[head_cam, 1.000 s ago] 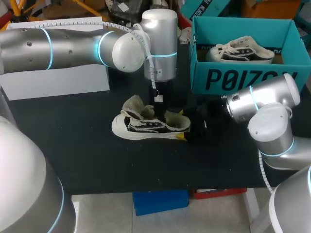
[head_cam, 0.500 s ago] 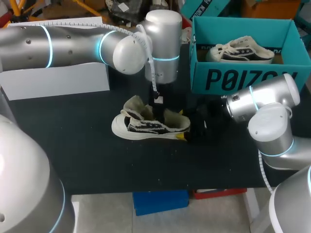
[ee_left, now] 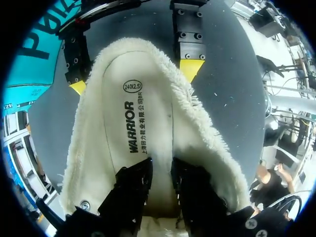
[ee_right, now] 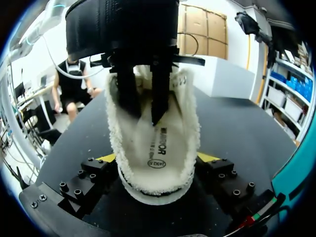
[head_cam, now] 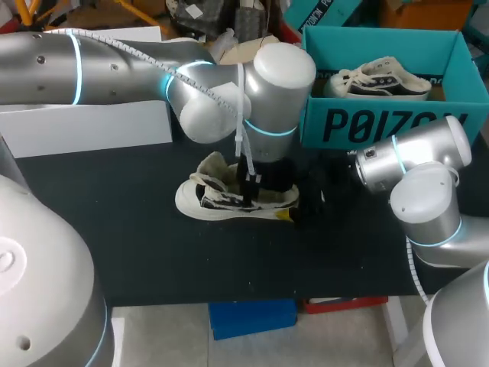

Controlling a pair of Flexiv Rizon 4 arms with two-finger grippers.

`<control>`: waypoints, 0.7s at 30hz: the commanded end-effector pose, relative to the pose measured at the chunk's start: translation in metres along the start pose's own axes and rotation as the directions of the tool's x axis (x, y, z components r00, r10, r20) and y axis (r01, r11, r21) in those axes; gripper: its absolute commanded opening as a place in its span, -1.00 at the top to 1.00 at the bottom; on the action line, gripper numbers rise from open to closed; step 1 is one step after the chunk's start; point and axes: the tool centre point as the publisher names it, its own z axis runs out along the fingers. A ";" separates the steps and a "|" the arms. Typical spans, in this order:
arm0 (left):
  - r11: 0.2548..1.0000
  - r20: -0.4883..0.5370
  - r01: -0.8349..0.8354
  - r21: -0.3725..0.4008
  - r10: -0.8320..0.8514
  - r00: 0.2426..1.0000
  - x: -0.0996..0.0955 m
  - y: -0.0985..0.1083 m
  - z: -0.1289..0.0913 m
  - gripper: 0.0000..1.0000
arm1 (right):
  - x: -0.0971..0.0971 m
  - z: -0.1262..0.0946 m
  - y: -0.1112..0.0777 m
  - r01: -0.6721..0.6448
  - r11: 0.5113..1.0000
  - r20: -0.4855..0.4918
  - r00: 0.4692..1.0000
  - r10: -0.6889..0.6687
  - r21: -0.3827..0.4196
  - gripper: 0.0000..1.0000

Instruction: Take the shoe out of the shoebox, open the shoe tongue, remove and reinsert the insole, then place the shoe into the shoebox

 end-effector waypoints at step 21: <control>0.990 0.476 0.105 0.091 -0.136 0.869 -0.024 0.023 0.015 0.44 | 0.000 0.001 -0.003 -0.002 1.000 0.000 1.000 0.002 0.001 1.00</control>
